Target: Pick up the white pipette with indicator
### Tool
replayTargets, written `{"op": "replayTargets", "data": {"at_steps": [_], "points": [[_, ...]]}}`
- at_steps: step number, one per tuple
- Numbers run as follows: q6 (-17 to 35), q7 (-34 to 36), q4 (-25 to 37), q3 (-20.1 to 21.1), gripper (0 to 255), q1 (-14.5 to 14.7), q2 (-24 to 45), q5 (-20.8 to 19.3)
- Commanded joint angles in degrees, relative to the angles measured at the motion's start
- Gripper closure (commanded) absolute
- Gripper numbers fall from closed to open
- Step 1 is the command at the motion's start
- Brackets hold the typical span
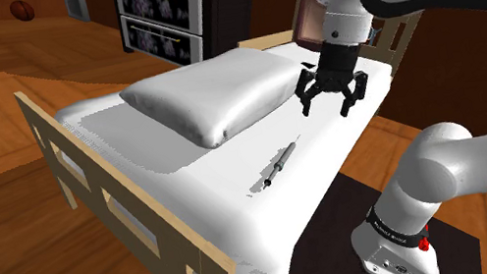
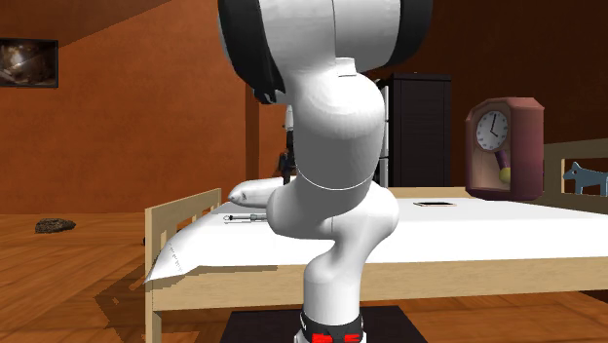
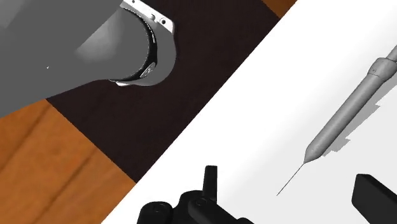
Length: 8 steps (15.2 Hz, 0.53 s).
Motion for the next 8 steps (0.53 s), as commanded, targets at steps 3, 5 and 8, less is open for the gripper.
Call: {"op": "replayTargets", "data": {"at_steps": [3, 5, 8], "points": [[5.8, 16.8, -3.3, 8.4, 0, -2.4, -0.9, 9.1], [9.0, 24.8, -4.1, 12.8, 0, -3.7, -0.5, 13.5], [12.8, 32.8, -4.4, 17.7, 0, -5.4, 0.6, 17.8]]}}
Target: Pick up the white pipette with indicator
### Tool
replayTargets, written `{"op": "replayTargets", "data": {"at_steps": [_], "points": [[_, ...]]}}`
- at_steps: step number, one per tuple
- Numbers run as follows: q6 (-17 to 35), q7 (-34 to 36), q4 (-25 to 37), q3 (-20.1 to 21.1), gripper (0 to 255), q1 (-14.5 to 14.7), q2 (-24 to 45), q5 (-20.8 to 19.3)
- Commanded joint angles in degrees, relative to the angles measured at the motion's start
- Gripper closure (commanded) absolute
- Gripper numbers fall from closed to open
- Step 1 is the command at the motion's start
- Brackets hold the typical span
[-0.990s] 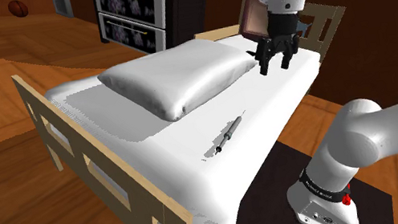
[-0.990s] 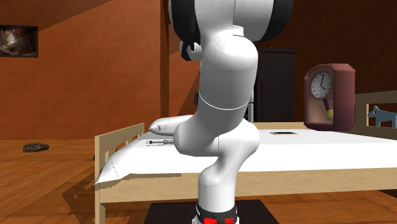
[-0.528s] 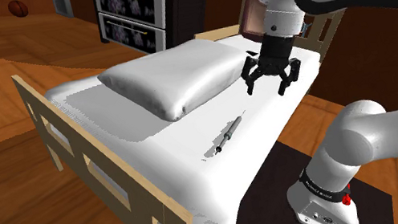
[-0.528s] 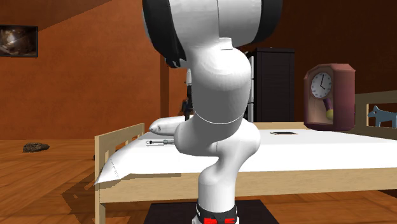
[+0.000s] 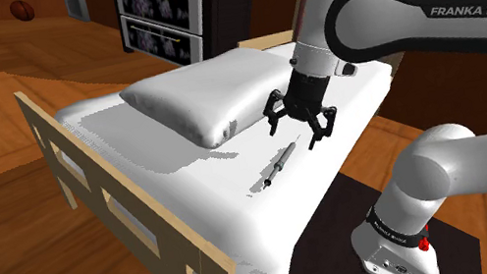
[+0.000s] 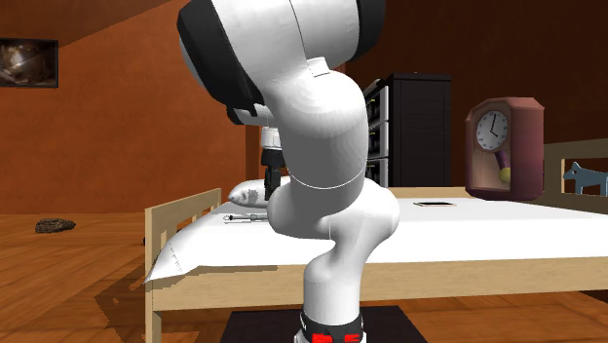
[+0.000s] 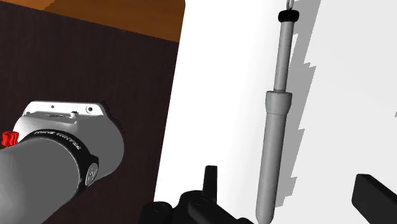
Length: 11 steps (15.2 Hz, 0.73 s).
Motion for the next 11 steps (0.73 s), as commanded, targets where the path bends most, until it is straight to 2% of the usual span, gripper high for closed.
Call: {"op": "replayTargets", "data": {"at_steps": [1, 7, 9, 10, 11], "points": [[1.6, 2.3, -0.7, 1.4, 0, -0.4, 0.2, 1.4], [6.6, 1.6, -5.0, 3.9, 0, 0.4, 1.0, 3.9], [6.6, 1.6, -5.0, 3.9, 0, 0.4, 1.0, 3.9], [6.6, 1.6, -5.0, 3.9, 255, 0.4, 1.0, 3.9], [6.6, 1.5, -5.0, 3.9, 255, 0.4, 1.0, 3.9]]}}
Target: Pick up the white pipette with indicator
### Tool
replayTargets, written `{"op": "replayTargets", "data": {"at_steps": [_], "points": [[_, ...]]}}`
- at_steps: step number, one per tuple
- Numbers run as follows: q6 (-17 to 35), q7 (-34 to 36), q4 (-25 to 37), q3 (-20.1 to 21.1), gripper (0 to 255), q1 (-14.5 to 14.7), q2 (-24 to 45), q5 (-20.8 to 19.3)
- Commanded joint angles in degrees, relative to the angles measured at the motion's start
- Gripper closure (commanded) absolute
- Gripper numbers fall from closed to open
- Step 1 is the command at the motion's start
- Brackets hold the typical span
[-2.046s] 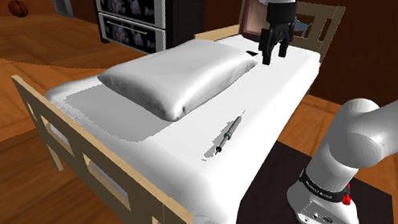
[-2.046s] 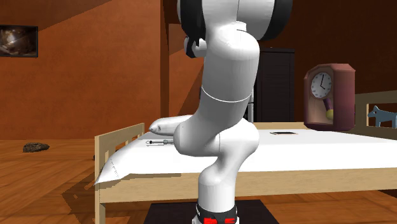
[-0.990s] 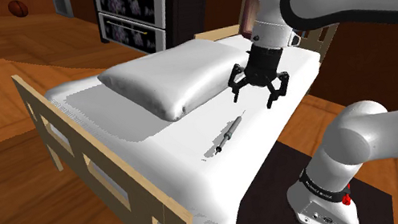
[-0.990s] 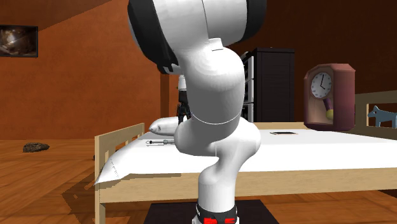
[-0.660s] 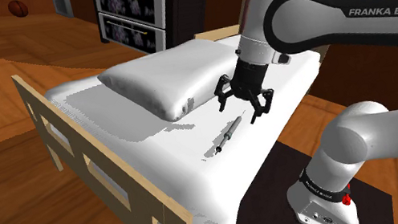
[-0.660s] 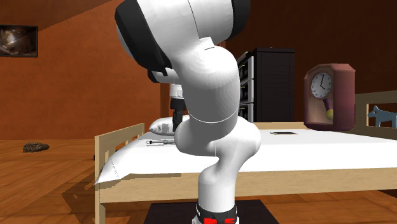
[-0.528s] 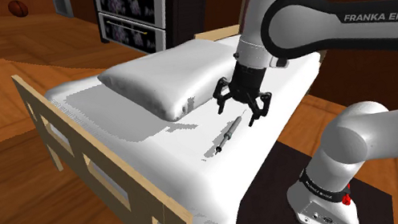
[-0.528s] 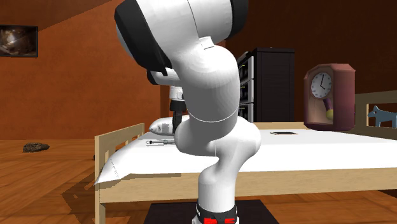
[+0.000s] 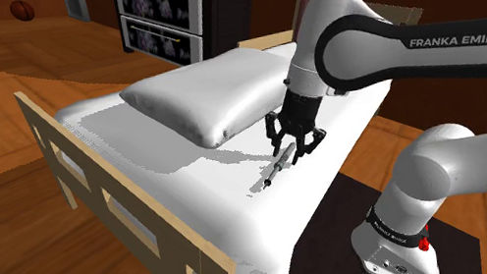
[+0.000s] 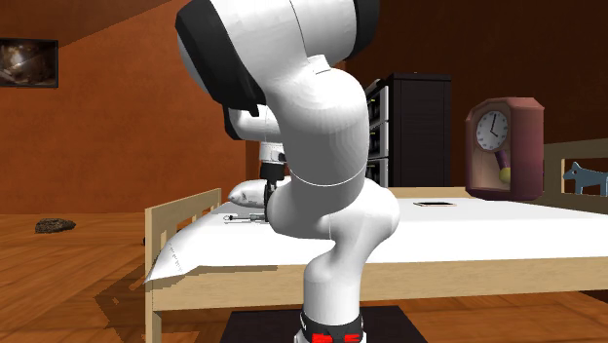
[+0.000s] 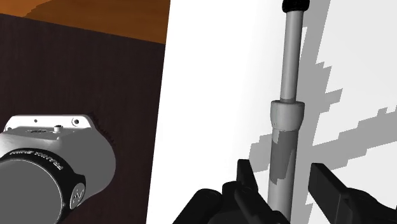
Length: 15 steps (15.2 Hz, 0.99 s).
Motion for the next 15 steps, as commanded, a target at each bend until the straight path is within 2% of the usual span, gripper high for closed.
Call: {"op": "replayTargets", "data": {"at_steps": [1, 8, 15], "points": [[0.4, 0.0, -0.2, 0.1, 255, 0.0, 0.1, 0.1], [0.3, -0.1, -0.2, 0.2, 255, -0.1, 0.0, 0.2], [-5.1, 0.7, 4.4, -2.4, 255, -1.0, -0.8, -2.4]]}}
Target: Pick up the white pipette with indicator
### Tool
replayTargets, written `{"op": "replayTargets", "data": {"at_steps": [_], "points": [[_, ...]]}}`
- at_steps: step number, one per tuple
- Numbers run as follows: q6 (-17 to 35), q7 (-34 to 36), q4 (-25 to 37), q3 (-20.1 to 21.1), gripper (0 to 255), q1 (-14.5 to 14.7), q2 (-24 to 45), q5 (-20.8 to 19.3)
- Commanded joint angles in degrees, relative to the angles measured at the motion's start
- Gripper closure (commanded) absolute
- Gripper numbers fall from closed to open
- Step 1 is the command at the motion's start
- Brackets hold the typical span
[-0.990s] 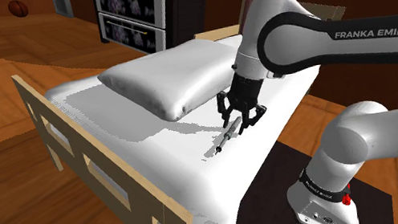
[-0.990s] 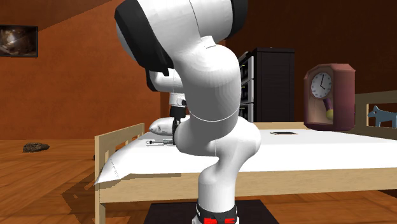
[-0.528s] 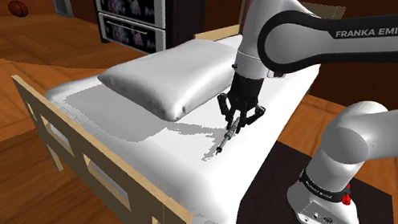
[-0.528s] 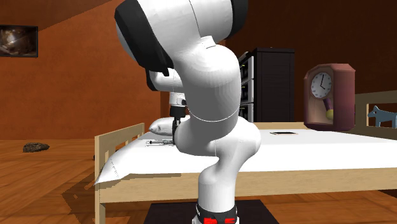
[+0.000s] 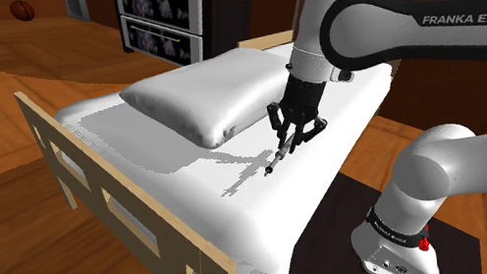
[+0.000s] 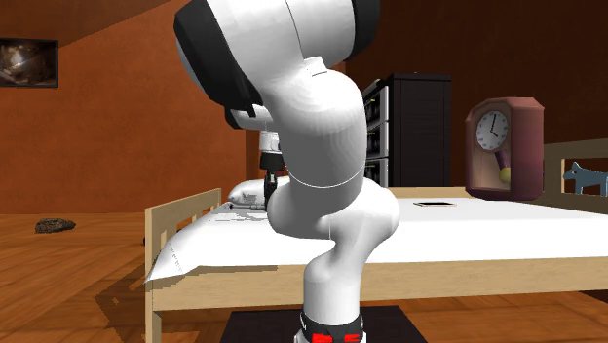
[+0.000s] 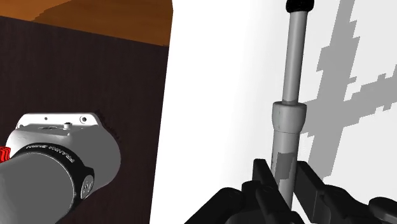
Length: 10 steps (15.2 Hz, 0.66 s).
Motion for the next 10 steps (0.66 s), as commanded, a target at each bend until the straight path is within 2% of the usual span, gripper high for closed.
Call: {"op": "replayTargets", "data": {"at_steps": [1, 10], "points": [[-1.5, 0.2, 1.3, -0.8, 255, -0.2, -0.3, -0.7], [-6.5, 0.9, 6.5, -3.0, 255, -1.1, 0.0, -3.0]]}}
